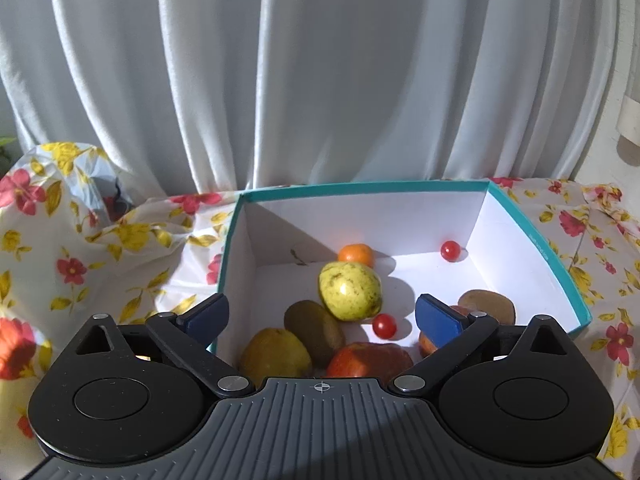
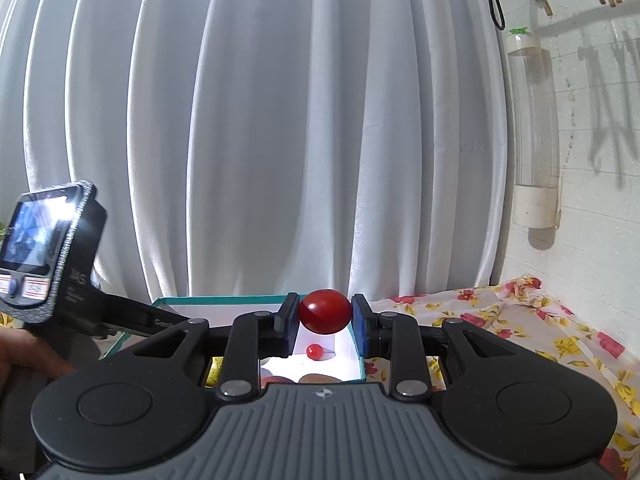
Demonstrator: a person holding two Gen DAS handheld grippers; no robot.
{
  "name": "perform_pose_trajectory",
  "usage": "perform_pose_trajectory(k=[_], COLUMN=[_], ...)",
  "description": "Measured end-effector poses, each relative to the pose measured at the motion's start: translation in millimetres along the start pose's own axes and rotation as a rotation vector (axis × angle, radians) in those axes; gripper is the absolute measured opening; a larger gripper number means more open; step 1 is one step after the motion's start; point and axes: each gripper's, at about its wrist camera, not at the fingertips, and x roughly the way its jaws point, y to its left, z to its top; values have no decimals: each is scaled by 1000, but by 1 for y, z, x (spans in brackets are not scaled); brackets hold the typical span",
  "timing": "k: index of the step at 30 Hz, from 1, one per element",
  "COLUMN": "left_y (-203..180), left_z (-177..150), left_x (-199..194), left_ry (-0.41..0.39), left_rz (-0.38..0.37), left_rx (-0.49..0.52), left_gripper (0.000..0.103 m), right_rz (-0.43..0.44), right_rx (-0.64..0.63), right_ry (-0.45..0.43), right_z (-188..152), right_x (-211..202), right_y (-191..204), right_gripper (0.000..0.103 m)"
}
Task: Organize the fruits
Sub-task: 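Lower tomato into the box and open the left tool while the right tool carries its tomato, then lower the cherry tomato into the teal box and open the right tool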
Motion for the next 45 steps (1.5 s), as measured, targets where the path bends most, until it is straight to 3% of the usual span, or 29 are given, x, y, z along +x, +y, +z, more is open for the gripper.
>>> perform_pose_trajectory(k=[6, 16, 27, 39, 45], left_y=[14, 34, 55, 50, 49], left_z=[-16, -31, -47, -51, -50], left_x=[-21, -54, -64, -61, -57], left_ry=[8, 1, 33, 55, 67], left_rz=[57, 86, 126, 132, 136], left_rx=[-42, -61, -128, -117, -120], left_gripper=[102, 102, 103, 103, 103], right_rz=[23, 69, 97, 89, 97], right_rx=[-13, -26, -66, -79, -84], right_ry=[-13, -25, 28, 222, 249], right_z=[2, 6, 1, -35, -41], right_x=[-3, 5, 33, 105, 113], right_y=[6, 19, 37, 46, 43], right_gripper=[27, 27, 27, 27, 27])
